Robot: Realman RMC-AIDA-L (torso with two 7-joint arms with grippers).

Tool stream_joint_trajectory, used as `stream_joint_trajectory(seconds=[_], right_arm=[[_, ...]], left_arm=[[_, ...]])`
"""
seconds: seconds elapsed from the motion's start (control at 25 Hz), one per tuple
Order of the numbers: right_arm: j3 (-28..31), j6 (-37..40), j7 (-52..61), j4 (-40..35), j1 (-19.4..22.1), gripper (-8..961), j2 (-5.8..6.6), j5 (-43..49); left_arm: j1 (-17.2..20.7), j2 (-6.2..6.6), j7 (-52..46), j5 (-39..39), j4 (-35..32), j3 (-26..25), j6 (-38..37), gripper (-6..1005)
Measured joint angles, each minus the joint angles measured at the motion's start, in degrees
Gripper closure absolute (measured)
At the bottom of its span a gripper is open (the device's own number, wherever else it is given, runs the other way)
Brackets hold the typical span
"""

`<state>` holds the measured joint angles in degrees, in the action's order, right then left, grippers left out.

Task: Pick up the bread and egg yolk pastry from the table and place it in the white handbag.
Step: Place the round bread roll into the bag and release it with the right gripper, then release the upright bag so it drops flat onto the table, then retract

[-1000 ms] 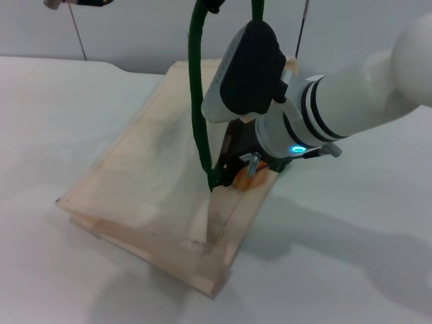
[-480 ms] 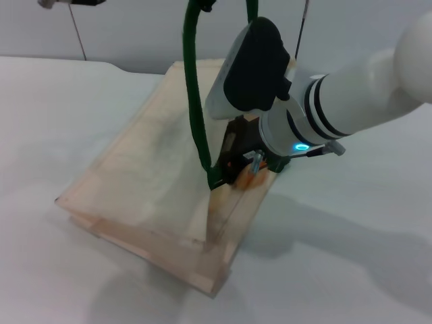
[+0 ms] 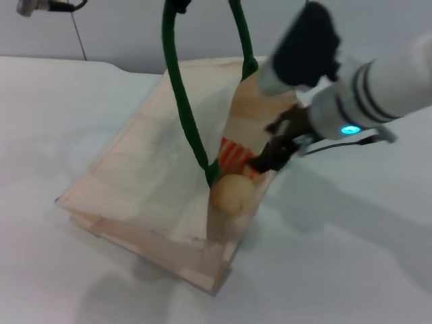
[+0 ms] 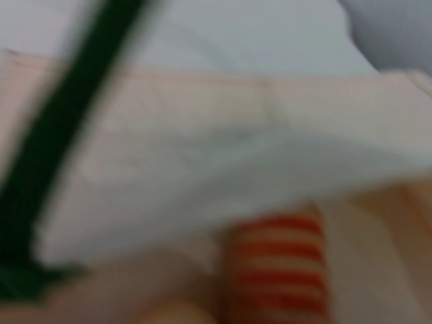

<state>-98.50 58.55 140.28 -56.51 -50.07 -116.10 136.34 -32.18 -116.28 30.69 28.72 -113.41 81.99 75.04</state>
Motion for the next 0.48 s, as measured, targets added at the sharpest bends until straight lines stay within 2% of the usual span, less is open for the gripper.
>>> stream_joint_trajectory(seconds=[0.32, 0.48], right_arm=[[10.38, 3.51, 4.11, -5.13, 5.55, 157, -0.05, 13.90], [13.40, 3.69, 6.01, -7.98, 7.76, 158, -0.09, 18.40]], left_arm=[[1.99, 0.00, -0.18, -0.01, 1.10, -0.79, -1.81, 854], [3.03, 0.00, -0.20, 0.50, 3.00, -0.96, -3.68, 854]])
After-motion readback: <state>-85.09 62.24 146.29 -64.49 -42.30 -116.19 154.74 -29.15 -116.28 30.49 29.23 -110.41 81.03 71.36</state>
